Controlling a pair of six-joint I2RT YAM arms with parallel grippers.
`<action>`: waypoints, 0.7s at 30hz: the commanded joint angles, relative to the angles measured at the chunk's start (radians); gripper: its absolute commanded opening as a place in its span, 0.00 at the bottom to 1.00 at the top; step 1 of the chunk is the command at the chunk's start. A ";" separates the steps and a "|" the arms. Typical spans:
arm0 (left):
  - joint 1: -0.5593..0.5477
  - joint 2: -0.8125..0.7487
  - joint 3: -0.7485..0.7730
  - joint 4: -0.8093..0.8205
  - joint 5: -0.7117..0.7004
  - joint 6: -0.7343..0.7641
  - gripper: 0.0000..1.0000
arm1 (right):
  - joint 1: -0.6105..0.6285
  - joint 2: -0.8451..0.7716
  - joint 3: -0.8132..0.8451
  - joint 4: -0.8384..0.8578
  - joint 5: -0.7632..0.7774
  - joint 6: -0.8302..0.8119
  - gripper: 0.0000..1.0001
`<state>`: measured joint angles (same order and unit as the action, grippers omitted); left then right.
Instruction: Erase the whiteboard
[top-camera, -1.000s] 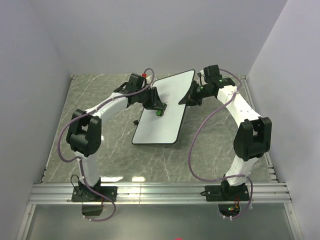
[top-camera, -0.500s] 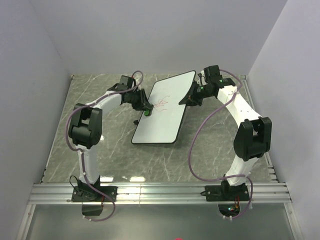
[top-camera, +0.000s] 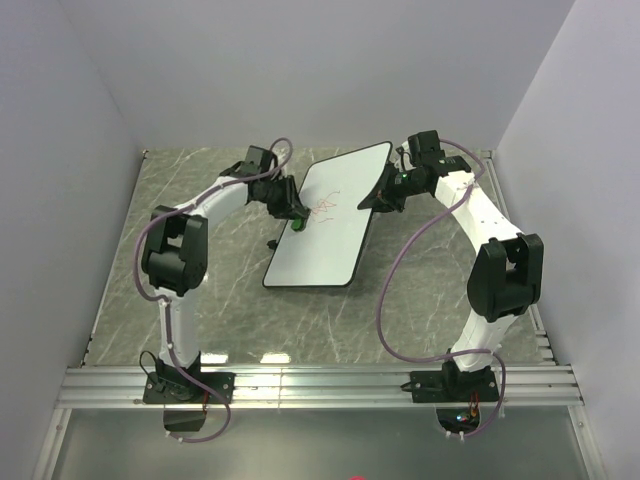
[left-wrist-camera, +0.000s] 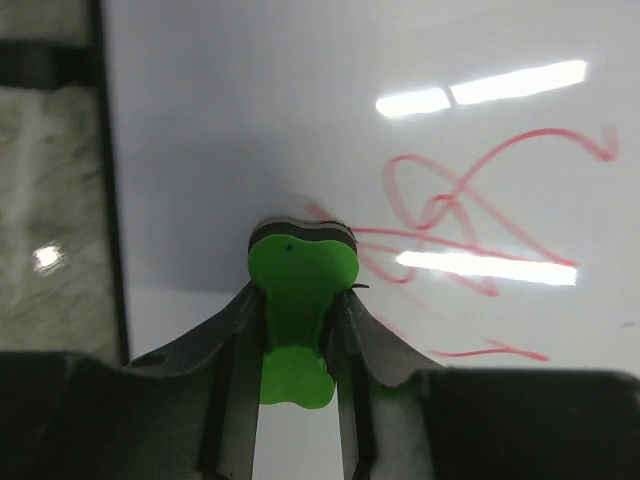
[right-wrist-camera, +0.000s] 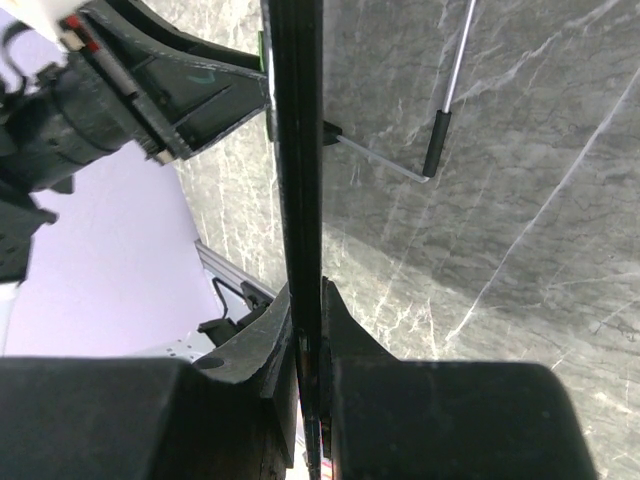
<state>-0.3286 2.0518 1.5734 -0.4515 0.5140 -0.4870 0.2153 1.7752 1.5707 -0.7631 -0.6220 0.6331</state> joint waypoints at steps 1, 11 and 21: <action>-0.101 0.024 0.132 -0.076 0.066 -0.008 0.00 | -0.001 0.029 0.003 -0.074 0.168 -0.136 0.00; -0.240 0.067 0.309 -0.087 0.130 -0.087 0.00 | -0.002 0.040 0.015 -0.077 0.169 -0.135 0.00; -0.182 0.099 0.257 -0.125 0.074 -0.029 0.00 | -0.001 0.050 0.023 -0.084 0.171 -0.135 0.00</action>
<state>-0.5205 2.0937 1.8778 -0.5022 0.5896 -0.5385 0.2081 1.7927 1.5795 -0.7712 -0.6300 0.6277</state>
